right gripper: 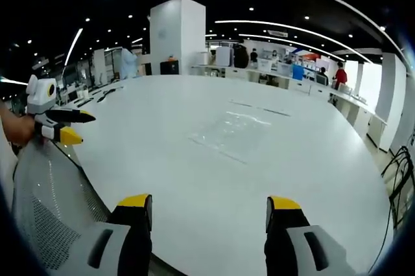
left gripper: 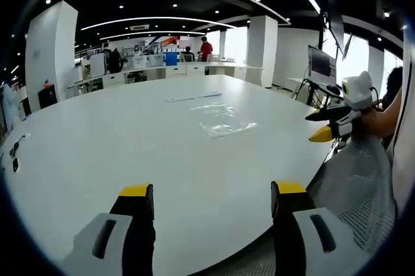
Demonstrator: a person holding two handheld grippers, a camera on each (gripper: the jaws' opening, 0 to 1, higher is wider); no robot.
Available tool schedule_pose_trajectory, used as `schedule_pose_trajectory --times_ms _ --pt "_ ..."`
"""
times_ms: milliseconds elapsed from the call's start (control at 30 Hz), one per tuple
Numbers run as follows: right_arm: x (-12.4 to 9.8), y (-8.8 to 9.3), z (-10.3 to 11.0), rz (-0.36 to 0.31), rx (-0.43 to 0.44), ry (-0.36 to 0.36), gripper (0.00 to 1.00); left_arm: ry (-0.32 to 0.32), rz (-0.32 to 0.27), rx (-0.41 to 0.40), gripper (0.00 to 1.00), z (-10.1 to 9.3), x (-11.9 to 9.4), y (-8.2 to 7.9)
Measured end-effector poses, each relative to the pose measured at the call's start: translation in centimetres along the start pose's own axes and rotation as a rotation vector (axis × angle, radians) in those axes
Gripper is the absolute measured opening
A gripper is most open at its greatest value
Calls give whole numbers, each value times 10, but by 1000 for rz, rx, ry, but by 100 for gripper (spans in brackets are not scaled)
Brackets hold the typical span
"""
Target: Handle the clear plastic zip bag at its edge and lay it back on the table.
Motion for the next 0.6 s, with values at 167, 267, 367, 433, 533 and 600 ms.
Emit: schedule_pose_trajectory --times_ms 167,267,367,433,533,600 --pt "-1 -1 2 5 -5 -1 69 2 6 3 72 7 3 6" --pt "0 0 1 6 -7 -1 68 5 10 6 72 9 4 9" --pt "0 0 1 8 -10 0 68 6 14 9 72 10 5 10" --pt "0 0 1 10 -12 -1 67 6 15 9 72 10 5 10" --pt "0 0 1 6 -21 -4 66 5 16 12 72 9 6 10" --pt "0 0 1 7 -29 -3 65 5 17 12 72 9 6 11"
Point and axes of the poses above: the point that each gripper's makers call its tool centre point, and the gripper's own axes: x roughly forward along the fingers, z roughly to its left, y roughly out of its underside, the point moved 9 cm from there along -x, roughly backward along the fingers, and after that the axes turned 5 degrees about -y, right-handed, at the moved point
